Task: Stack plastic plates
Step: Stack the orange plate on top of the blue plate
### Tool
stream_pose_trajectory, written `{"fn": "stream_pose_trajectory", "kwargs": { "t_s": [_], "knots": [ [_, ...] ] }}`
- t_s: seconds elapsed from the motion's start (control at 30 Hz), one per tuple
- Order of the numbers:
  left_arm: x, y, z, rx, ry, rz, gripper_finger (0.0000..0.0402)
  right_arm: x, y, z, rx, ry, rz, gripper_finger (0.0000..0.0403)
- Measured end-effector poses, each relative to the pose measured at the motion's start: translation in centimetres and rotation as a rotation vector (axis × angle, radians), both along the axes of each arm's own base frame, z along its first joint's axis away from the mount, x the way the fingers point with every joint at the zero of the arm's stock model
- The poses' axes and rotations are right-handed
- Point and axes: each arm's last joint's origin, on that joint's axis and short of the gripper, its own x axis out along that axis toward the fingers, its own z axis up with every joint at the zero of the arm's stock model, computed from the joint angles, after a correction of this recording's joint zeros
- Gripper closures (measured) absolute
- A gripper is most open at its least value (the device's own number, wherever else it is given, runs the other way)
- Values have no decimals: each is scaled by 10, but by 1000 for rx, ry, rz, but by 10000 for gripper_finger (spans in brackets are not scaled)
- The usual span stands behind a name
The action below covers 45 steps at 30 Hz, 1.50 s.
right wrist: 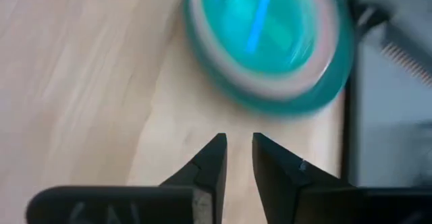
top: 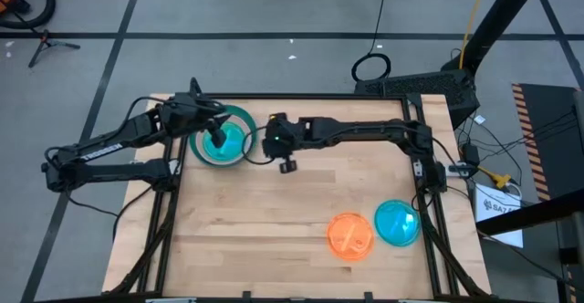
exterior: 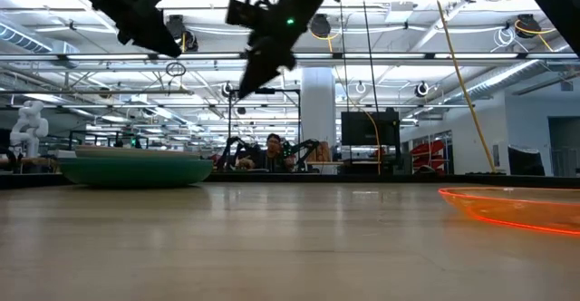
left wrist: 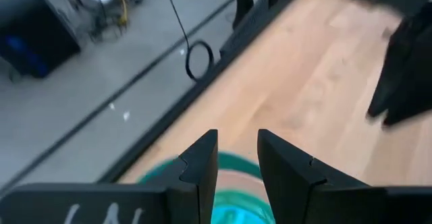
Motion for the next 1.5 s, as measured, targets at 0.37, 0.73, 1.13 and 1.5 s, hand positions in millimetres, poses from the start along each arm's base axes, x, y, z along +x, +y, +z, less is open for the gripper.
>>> {"fn": "stream_pose_trajectory", "kwargs": {
  "t_s": [0.37, 0.73, 1.13, 1.5],
  "knots": [
    [25, 0, -25, -138, 117, -8, 289, -62, 12, -3, 341, 504, -184, 366],
    [48, -26, -33, -174, 129, -138, 289, -107, 44, -20, 448, 507, -132, 367],
    [54, -57, -32, -207, 82, -201, 289, -165, 73, -51, 479, 530, -189, 367],
    [54, -83, -31, -164, 73, -229, 289, -171, 112, -61, 528, 531, -190, 285]
  ]
}}
